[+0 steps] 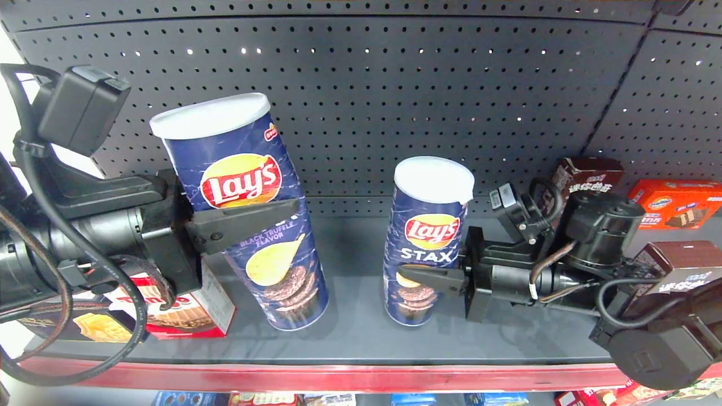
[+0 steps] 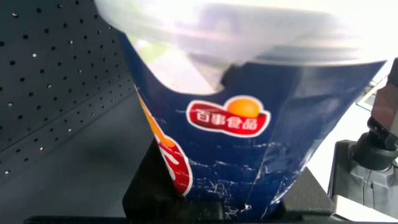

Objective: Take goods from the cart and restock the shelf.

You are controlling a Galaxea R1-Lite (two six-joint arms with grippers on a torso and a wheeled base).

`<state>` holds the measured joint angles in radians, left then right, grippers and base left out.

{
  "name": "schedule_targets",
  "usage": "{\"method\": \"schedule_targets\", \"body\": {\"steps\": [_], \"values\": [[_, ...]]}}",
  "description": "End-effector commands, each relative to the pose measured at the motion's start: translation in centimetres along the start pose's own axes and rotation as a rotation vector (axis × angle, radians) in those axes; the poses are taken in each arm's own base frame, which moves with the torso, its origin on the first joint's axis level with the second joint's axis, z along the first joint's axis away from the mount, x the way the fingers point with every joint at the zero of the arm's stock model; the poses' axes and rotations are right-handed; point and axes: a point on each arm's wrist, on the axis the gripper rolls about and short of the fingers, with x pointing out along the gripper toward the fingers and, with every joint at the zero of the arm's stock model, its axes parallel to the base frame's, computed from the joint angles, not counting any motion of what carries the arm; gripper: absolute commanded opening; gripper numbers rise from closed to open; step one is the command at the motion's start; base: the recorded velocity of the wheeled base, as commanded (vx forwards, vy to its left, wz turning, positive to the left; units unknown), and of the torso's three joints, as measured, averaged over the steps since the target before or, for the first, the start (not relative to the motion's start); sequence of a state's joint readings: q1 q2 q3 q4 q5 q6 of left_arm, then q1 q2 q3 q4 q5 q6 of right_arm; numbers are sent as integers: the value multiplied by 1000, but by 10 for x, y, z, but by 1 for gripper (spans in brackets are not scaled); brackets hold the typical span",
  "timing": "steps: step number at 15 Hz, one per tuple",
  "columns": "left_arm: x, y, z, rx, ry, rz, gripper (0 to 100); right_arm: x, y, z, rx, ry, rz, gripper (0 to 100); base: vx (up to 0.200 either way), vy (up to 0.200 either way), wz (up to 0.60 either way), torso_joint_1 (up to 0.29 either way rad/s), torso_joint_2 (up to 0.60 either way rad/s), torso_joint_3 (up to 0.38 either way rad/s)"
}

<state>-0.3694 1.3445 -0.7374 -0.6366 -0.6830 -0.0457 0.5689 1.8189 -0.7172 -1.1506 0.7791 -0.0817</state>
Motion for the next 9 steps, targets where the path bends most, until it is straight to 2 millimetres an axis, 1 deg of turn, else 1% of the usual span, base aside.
{"method": "schedule_targets", "body": {"steps": [1, 2, 3, 9], "values": [[0, 0, -1, -1, 1, 2, 0, 0, 1, -26, 36, 38, 3, 0, 0, 0, 0, 0, 0, 0], [0, 0, -1, -2, 3, 3, 0, 1, 2, -34, 41, 42, 5, 0, 0, 0, 0, 0, 0, 0], [0, 0, -1, -3, 4, 5, 0, 2, 2, -37, 43, 44, 9, 0, 0, 0, 0, 0, 0, 0], [0, 0, -2, -5, 6, 5, 0, 4, 0, -40, 43, 43, 18, 0, 0, 0, 0, 0, 0, 0]]}}
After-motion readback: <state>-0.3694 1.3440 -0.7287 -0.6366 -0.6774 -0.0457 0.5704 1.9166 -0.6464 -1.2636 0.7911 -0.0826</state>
